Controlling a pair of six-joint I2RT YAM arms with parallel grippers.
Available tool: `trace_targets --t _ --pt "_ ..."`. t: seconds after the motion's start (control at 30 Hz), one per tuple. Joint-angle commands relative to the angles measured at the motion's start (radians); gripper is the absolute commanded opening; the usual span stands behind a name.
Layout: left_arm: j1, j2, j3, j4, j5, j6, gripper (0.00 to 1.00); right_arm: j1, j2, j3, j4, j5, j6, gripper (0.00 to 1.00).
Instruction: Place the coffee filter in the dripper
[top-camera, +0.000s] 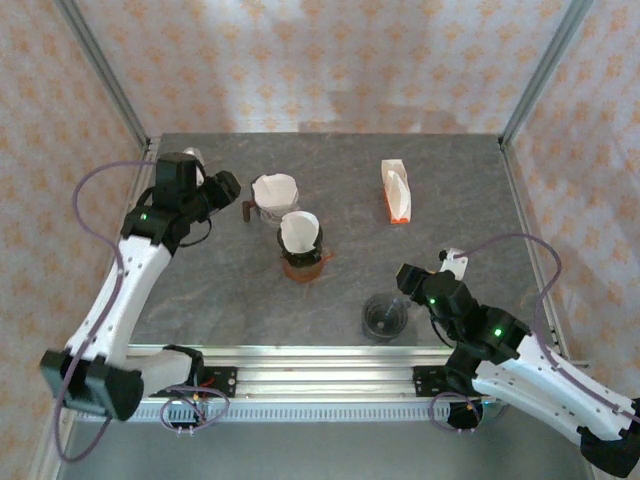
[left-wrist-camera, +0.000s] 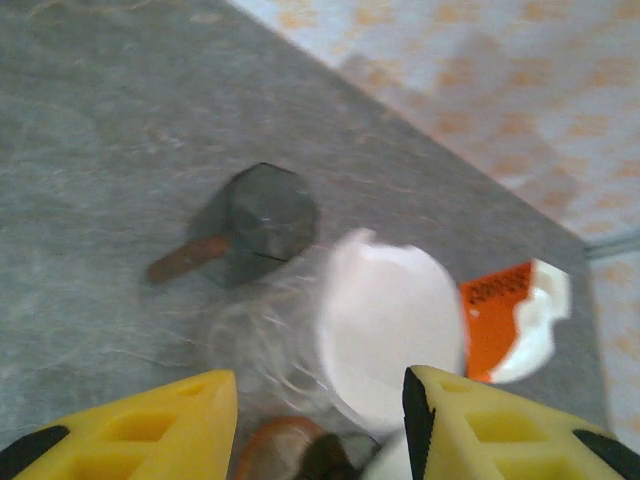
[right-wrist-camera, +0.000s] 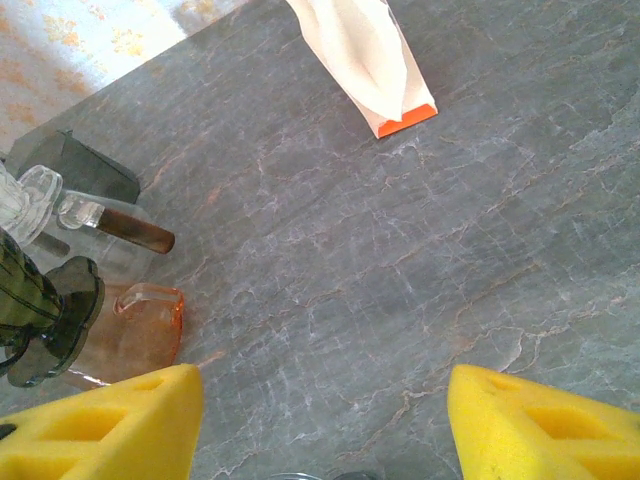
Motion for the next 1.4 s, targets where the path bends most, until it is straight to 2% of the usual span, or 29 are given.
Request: trace_targets --t 0.0,0.13,0.3,0.37,0.53,0.63,0.77,0.87,1.13,1.37 --pt "0.035 0.14 0.014 0.046 0.082 0.063 0.47 -0.003 0.0 -0.005 0.016 0.007 -0.003 0.66" --pt "0.056 0.338 0.121 0.029 0.019 0.155 0.46 -0.003 0.002 0.003 0.006 0.007 -0.009 0.66" --pt "0.102 0.546 0.246 0.055 0.056 0.214 0.47 -0.003 0.002 0.014 -0.01 0.006 -0.012 0.66" --pt "0.112 0.6 0.284 0.074 0.099 0.226 0.47 -0.002 0.002 0.018 -0.013 0.003 -0.013 0.67" --pt "0.112 0.67 0.325 0.125 0.123 0.25 0.51 -0.002 0.016 0.02 -0.014 0.01 -0.014 0.67" --pt "0.11 0.73 0.359 0.122 0.14 0.266 0.47 -0.003 0.04 0.025 -0.01 0.011 -0.017 0.67" --pt "0.109 0.761 0.35 0.16 0.157 0.274 0.44 -0.003 0.069 0.03 -0.006 0.011 -0.023 0.68" --pt "0.105 0.796 0.372 0.127 0.144 0.299 0.4 -0.003 0.08 0.024 0.002 0.011 -0.021 0.68" --pt "0.098 0.789 0.332 0.193 0.155 0.274 0.4 -0.003 0.1 0.018 0.005 0.009 -0.016 0.69" --pt "0.099 0.706 0.282 0.307 0.19 0.226 0.43 -0.003 0.098 0.013 0.008 -0.001 -0.015 0.69"
